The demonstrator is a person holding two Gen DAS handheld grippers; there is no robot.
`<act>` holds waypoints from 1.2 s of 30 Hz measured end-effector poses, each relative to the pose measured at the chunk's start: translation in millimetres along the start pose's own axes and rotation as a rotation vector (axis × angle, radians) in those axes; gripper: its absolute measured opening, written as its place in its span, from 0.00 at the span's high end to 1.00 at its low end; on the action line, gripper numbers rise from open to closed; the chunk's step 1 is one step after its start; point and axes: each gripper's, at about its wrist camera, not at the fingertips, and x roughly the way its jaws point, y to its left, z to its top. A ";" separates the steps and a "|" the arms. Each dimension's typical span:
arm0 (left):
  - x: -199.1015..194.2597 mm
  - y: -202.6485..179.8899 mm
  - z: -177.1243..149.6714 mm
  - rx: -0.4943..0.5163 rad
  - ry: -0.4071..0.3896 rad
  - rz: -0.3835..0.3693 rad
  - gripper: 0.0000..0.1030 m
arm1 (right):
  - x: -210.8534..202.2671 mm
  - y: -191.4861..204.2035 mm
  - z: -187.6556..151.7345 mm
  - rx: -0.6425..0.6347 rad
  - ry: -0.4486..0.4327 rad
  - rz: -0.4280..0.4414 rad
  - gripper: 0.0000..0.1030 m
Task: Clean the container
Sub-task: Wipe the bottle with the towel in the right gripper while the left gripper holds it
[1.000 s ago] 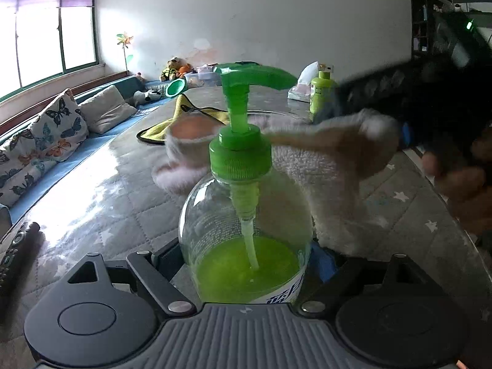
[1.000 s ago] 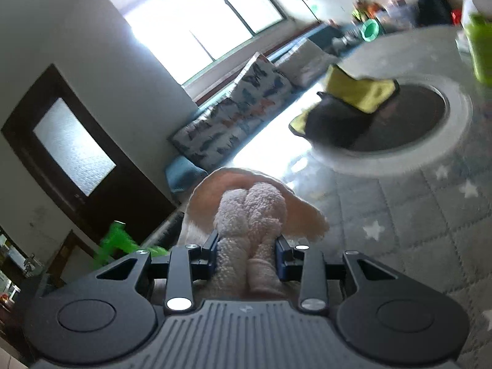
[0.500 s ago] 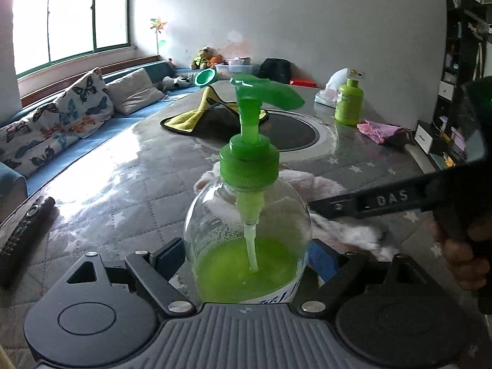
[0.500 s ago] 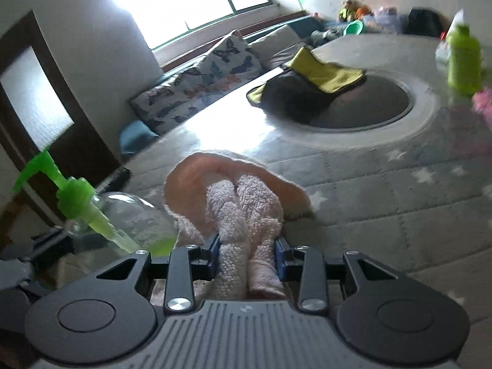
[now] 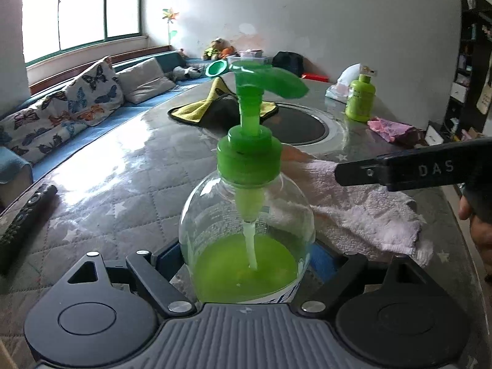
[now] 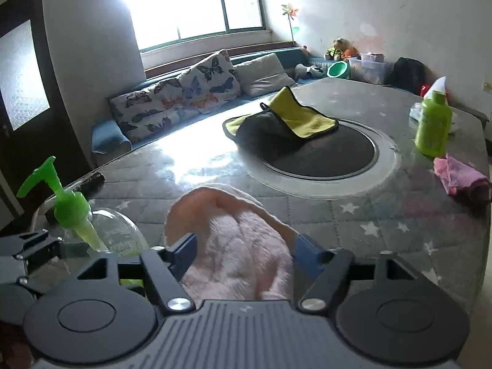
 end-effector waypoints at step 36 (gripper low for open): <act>7.0 -2.0 -18.8 0.186 -0.019 -0.136 0.15 | 2.4 -27.6 7.0 0.327 -0.028 0.394 0.68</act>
